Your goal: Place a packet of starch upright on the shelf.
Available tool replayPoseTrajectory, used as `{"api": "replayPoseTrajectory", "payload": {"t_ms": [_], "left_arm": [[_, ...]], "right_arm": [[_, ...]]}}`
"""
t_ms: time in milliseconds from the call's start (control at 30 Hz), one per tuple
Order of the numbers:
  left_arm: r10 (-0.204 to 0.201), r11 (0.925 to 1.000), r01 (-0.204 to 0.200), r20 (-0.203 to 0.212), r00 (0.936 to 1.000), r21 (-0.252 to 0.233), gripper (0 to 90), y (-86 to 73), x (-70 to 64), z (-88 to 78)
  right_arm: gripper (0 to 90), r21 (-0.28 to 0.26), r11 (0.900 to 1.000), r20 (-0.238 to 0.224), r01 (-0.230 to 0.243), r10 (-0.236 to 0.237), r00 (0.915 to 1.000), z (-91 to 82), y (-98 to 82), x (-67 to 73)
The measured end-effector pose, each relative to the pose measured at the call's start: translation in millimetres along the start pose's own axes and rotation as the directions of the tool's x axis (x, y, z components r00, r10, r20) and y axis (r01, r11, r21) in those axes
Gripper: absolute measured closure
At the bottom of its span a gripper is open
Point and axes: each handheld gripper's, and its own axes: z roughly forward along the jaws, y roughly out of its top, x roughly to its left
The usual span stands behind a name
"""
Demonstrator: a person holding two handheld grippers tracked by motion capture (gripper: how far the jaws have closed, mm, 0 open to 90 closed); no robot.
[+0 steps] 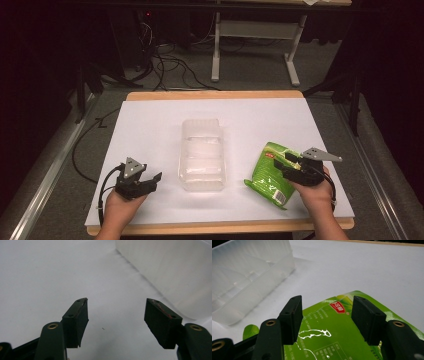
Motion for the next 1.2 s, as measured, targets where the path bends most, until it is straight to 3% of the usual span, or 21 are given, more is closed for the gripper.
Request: {"api": "replayPoseTrajectory", "payload": {"t_ms": [267,667,1200], "left_arm": [[0.008,1.0,-0.008,0.003,1.0,-0.002,36.2,-0.1,-0.4,-0.5],[0.025,0.9996,-0.025,-0.002,0.9997,-0.012,36.1,0.1,-2.5,-0.7],[0.046,0.9989,-0.046,-0.001,0.9989,-0.003,36.2,0.3,-5.2,0.3]], "right_arm": [[43.0,-0.006,1.0,0.011,-0.008,0.008,0.9999,-2.0,-0.4,-5.3],[44.9,-0.006,0.999,0.048,-0.046,0.047,0.9978,-7.1,-5.0,-25.7],[43.5,-0.022,0.994,0.108,-0.111,0.113,0.9877,-18.0,-12.0,-55.0]]}}
